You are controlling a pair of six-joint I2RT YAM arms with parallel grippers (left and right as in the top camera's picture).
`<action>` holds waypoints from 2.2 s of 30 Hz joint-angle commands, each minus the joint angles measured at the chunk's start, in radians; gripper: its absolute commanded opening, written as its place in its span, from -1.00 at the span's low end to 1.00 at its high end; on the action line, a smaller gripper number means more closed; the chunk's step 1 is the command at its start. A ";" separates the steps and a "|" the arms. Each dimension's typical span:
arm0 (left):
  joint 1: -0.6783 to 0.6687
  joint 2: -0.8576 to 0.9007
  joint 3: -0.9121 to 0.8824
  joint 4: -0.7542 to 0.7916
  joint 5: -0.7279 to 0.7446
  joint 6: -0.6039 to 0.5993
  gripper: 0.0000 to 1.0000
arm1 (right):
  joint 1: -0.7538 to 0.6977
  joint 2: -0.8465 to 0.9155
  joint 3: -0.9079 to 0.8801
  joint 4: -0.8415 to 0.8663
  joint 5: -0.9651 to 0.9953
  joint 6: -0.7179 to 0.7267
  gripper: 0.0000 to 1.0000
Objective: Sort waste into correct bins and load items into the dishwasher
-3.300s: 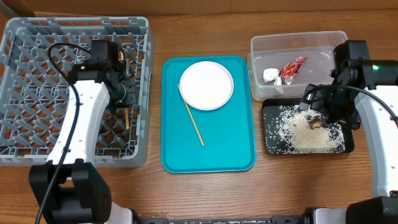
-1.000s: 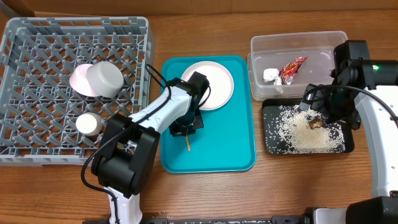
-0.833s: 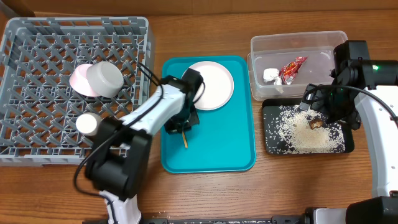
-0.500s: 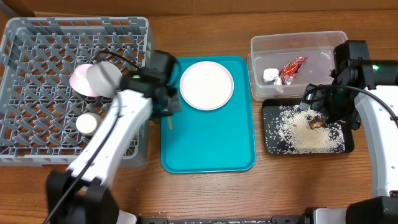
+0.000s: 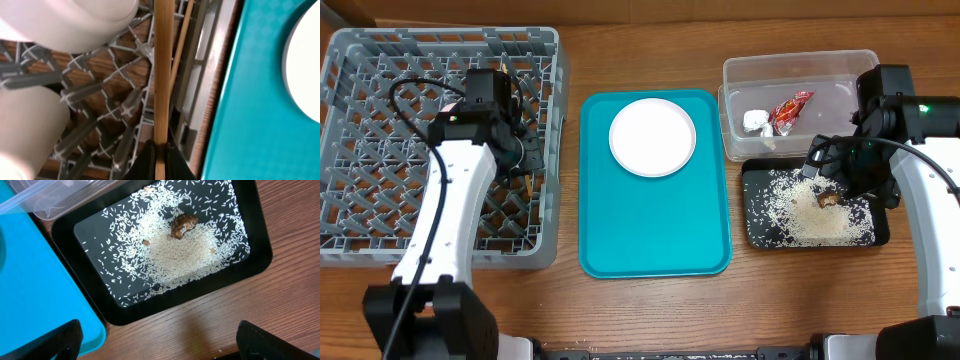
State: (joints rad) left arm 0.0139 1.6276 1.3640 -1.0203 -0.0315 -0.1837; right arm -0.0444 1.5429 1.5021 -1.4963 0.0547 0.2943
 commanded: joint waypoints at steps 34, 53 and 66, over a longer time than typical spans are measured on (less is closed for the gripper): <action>-0.452 0.161 0.233 0.148 0.039 0.134 0.38 | -0.002 -0.020 0.021 0.002 -0.005 0.001 1.00; -0.623 0.537 0.233 0.210 0.002 0.162 0.20 | -0.002 -0.020 0.021 0.002 -0.013 0.000 1.00; -0.625 0.549 0.249 0.119 0.002 0.127 -0.92 | -0.002 -0.020 0.021 0.002 -0.012 0.000 1.00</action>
State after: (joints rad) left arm -0.6083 2.1601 1.6104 -0.8810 -0.0425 -0.0242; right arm -0.0444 1.5429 1.5021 -1.4963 0.0483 0.2947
